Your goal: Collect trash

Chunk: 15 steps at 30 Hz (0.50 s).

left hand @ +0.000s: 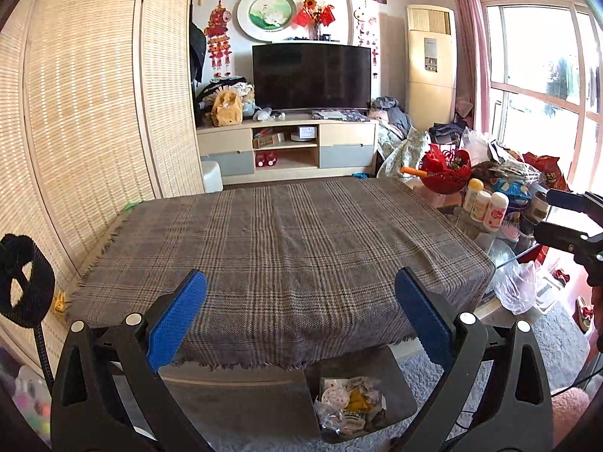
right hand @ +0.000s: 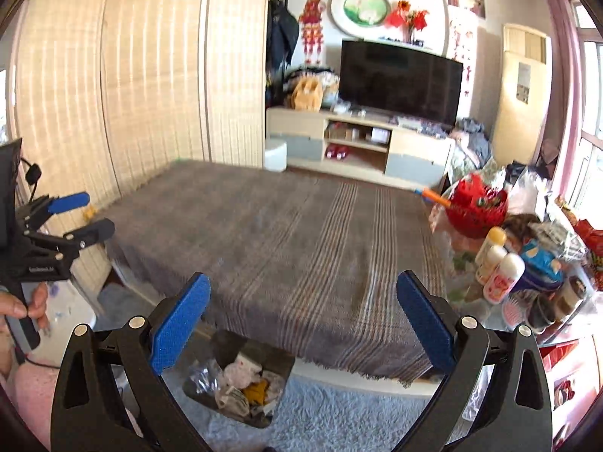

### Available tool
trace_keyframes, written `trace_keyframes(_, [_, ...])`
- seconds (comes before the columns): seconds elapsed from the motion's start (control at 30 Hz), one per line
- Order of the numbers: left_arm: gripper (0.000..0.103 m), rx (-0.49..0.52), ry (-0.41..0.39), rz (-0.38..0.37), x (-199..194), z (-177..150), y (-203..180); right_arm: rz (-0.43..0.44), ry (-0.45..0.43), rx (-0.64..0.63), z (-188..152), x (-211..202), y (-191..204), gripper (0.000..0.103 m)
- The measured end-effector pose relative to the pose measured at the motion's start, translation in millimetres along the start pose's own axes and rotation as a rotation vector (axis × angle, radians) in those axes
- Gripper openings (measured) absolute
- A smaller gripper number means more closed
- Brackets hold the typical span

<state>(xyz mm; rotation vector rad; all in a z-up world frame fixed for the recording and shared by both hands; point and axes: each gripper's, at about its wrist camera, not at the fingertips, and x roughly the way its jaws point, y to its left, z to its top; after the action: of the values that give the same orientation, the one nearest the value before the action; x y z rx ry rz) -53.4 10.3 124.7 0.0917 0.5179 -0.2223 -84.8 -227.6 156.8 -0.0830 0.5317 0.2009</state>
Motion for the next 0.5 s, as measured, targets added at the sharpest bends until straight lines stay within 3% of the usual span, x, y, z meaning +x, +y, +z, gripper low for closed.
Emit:
trace_keyframes(0.23, [0.095,-0.048,-0.092,0.038,-34,10,-1,0.016,-0.095,0.109,10,-11,4,0.1])
trace_keyframes(0.33, [0.095,-0.076,-0.094,0.04,-30,2,0,0.048,-0.108,0.192,-2,-2,-1,0.1])
trace_keyframes(0.5, [0.095,-0.136,-0.094,0.05,-14,-20,9,-0.012,-0.143,0.24,-30,13,1,0.1])
